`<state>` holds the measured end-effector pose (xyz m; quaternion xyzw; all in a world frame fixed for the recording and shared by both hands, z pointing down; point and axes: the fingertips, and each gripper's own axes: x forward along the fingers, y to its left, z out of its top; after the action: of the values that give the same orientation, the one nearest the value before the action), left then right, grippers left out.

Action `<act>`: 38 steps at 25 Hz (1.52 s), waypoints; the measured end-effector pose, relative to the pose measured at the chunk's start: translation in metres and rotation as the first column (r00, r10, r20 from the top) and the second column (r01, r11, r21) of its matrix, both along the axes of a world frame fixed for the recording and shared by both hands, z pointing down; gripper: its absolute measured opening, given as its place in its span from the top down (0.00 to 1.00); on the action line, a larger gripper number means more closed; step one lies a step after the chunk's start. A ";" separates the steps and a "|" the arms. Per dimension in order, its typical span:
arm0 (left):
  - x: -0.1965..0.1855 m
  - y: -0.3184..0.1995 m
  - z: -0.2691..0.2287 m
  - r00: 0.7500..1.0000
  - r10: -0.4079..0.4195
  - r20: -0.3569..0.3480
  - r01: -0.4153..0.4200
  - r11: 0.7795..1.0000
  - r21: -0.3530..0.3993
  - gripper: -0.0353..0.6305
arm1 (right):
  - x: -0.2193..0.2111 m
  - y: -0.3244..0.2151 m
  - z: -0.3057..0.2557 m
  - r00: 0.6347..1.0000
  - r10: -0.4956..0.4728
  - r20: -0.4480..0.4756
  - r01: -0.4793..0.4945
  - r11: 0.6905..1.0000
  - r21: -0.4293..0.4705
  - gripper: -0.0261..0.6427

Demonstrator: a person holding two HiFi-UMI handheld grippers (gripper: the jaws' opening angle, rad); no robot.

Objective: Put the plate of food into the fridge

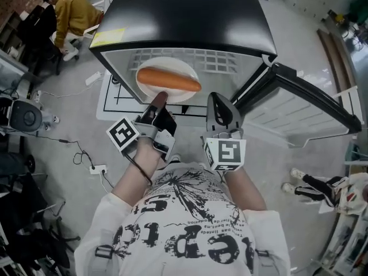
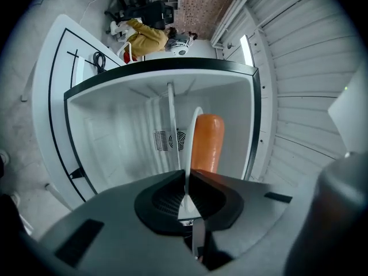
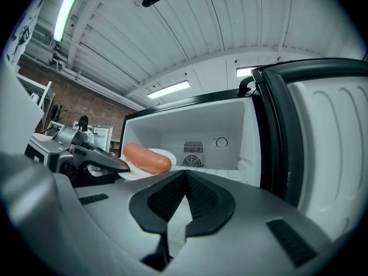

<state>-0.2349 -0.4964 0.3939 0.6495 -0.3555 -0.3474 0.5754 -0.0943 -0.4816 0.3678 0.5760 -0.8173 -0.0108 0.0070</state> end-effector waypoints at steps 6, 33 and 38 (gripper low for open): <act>0.004 -0.030 0.006 1.000 0.010 -0.024 -0.011 0.999 -0.036 0.91 | 0.007 -0.011 0.006 0.999 0.040 -0.016 -0.040 0.999 -0.011 0.96; 0.024 -0.081 0.005 0.995 -0.030 -0.098 0.019 0.993 -0.114 0.89 | 0.005 -0.042 0.017 0.999 0.027 -0.036 -0.028 0.999 -0.041 0.96; 0.024 -0.083 0.005 0.995 -0.028 -0.099 0.016 0.993 -0.118 0.89 | 0.002 -0.047 0.018 0.999 0.013 -0.045 -0.015 0.999 -0.042 0.96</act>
<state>-0.2106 -0.5793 0.3987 0.5924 -0.3530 -0.3647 0.6256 -0.0924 -0.5286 0.3861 0.5812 -0.8128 -0.0065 0.0374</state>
